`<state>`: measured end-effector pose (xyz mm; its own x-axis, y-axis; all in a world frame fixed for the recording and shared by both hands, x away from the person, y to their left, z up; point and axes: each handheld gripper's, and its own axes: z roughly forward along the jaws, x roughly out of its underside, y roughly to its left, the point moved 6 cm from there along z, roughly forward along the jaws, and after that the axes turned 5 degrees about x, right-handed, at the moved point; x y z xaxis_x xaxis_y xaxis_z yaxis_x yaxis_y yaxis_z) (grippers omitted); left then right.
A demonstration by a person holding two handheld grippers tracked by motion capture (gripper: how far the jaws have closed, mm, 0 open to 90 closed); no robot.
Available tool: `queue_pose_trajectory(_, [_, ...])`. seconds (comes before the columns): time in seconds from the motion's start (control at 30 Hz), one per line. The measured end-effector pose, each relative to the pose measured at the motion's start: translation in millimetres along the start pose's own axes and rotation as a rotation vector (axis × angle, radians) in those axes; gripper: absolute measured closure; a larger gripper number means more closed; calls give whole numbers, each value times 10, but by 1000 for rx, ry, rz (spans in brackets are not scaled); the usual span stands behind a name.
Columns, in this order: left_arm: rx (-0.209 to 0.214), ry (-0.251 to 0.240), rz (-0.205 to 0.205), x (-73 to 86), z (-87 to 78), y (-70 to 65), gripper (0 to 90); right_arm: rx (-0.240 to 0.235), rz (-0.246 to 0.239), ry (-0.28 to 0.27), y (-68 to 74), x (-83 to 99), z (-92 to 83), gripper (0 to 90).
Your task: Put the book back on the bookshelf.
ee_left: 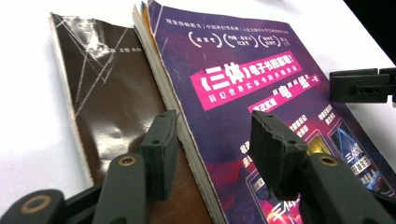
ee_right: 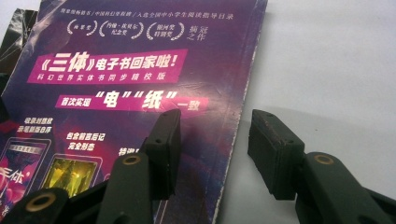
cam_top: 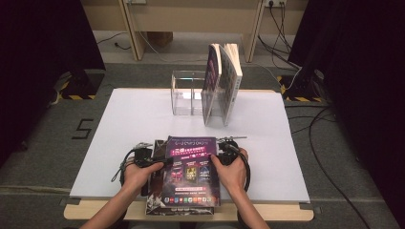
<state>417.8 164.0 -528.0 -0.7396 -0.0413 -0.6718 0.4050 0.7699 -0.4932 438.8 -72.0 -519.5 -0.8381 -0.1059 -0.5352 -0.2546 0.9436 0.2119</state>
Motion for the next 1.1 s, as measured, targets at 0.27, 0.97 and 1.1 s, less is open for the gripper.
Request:
queue_pose_trajectory(0.27, [-6, 6, -37, -18, 10, -14, 519, -14, 6, -17, 38, 9, 25, 532])
queue_pose_trajectory(0.97, [79, -1, -64, 12, 63, -147, 740, 7, 11, -40, 57, 23, 32, 517])
queue_pose_trajectory(1.1, [103, 14, -43, -8, 32, -148, 820, -14, 2, 0, 40, -21, 34, 520])
